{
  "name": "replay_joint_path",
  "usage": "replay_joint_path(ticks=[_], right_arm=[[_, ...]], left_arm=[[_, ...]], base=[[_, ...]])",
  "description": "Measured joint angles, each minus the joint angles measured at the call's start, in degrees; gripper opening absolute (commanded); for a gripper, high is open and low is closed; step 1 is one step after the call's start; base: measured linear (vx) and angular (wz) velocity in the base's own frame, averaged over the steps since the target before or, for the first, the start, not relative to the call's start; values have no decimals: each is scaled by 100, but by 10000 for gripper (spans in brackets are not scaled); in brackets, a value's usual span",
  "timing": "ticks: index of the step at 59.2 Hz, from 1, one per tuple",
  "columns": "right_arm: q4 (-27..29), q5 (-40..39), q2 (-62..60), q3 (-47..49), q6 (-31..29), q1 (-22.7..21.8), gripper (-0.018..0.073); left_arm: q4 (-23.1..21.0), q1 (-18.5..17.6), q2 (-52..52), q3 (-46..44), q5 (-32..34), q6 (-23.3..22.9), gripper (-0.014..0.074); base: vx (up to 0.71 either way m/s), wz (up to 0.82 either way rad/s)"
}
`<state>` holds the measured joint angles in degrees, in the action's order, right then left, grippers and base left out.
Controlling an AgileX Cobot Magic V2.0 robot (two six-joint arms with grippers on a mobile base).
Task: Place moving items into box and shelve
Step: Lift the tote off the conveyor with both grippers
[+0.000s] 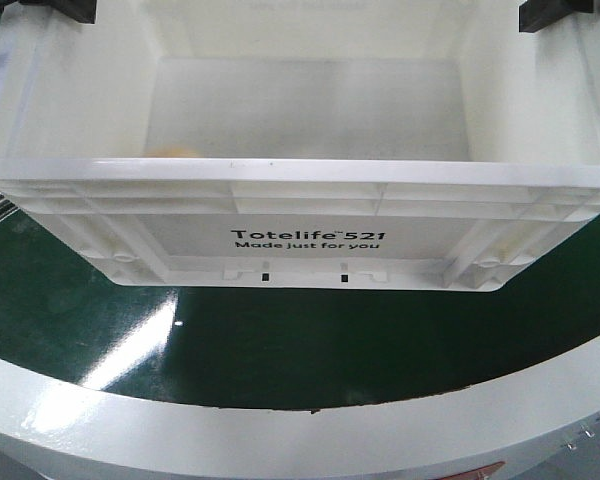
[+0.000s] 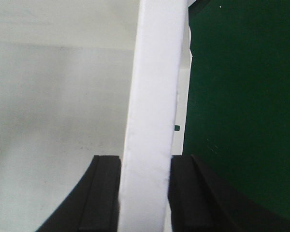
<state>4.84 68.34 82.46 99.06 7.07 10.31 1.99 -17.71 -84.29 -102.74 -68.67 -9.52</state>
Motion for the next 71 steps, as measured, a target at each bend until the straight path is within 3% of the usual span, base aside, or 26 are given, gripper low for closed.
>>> replay_joint_path(ticks=[71], right_arm=[[6,-2,0,0,-20,0,-5]], left_arm=[[0,0,-5,0,-6,0,-1]], base=[[0,1]])
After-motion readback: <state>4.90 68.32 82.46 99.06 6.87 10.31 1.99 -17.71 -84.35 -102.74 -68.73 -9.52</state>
